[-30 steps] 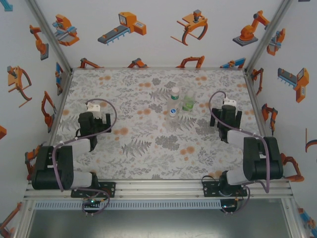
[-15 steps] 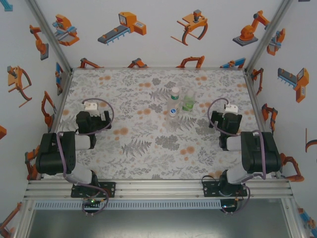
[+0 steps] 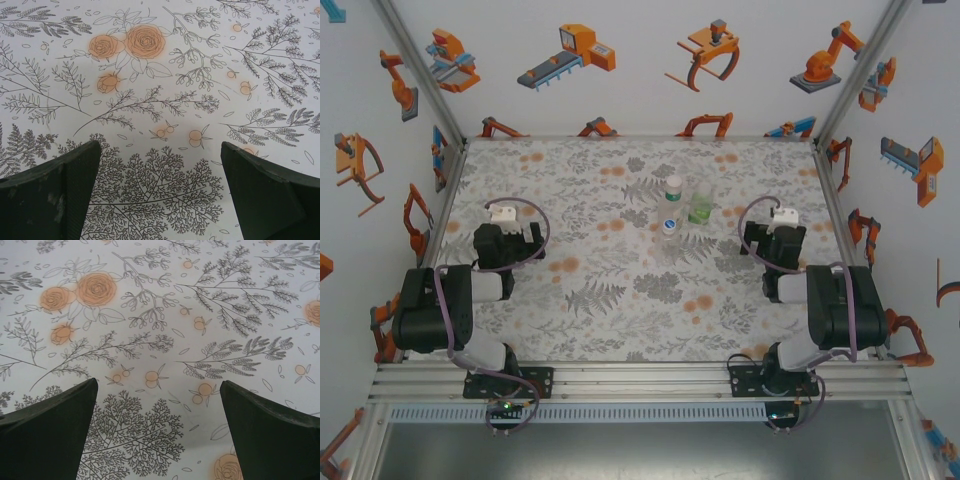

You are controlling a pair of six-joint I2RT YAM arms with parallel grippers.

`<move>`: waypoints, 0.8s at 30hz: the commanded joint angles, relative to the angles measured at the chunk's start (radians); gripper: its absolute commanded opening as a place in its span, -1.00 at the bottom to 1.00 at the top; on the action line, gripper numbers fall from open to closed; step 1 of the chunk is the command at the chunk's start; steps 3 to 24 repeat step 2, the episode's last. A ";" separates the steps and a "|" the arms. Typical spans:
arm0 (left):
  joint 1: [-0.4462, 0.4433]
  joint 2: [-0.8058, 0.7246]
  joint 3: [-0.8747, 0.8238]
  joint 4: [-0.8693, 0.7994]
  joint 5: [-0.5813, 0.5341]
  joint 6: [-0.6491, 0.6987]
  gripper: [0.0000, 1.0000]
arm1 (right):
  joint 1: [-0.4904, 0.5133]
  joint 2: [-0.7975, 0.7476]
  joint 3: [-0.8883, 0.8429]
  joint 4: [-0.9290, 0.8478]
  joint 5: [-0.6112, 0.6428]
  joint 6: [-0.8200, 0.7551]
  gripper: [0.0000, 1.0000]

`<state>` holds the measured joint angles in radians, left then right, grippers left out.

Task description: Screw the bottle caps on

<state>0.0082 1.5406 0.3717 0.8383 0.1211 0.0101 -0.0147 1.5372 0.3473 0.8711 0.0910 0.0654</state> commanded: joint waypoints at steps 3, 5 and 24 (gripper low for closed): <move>0.003 -0.006 0.019 0.018 0.015 -0.016 0.94 | -0.013 0.003 0.033 0.008 -0.010 0.001 0.99; 0.003 -0.006 0.019 0.018 0.015 -0.016 0.94 | -0.013 0.003 0.033 0.008 -0.010 0.001 0.99; 0.003 -0.006 0.019 0.018 0.015 -0.016 0.94 | -0.013 0.003 0.033 0.008 -0.010 0.001 0.99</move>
